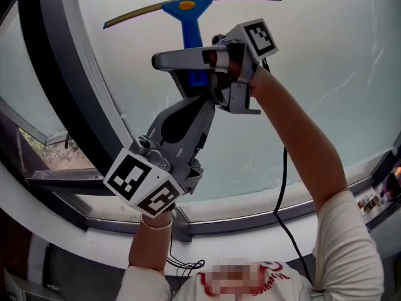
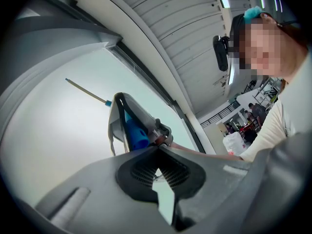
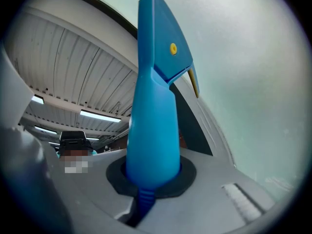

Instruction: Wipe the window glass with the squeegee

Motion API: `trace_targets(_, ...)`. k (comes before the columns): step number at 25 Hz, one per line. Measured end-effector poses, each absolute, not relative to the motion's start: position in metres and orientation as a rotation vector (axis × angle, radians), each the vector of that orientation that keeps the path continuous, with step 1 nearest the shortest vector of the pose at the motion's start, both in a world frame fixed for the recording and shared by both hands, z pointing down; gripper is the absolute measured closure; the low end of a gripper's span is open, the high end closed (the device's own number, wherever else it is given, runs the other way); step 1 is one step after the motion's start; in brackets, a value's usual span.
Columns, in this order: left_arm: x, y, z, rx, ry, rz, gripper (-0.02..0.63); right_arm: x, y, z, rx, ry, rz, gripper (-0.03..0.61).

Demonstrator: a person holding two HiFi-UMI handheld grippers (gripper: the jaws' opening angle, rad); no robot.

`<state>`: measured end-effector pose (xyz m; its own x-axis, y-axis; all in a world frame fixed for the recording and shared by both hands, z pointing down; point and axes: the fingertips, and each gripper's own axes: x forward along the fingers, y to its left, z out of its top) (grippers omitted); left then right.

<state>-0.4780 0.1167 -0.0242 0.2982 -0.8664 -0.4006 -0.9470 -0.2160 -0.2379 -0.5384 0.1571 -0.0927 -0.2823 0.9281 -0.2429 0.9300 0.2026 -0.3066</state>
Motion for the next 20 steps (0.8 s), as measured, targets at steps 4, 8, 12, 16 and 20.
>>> trace_targets(4, -0.477, 0.118, -0.011, -2.137, 1.645, 0.269, 0.607, -0.538, 0.158, -0.079, 1.864, 2.436, -0.649, 0.557)
trace_targets(8, -0.476, 0.120, 0.014, -2.165, 1.666, 0.304, 0.607, -0.537, 0.159, -0.053, 1.858, 2.433, -0.677, 0.555)
trace_targets(12, -0.474, 0.121, 0.039, -2.191, 1.688, 0.330, 0.607, -0.535, 0.160, -0.027, 1.850, 2.425, -0.692, 0.554)
trace_targets(16, -0.476, 0.118, 0.041, -2.212, 1.715, 0.342, 0.607, -0.537, 0.157, -0.024, 1.843, 2.428, -0.707, 0.552)
trace_targets(20, -0.477, 0.118, 0.041, -2.220, 1.736, 0.353, 0.607, -0.538, 0.156, -0.022, 1.839, 2.427, -0.722, 0.551)
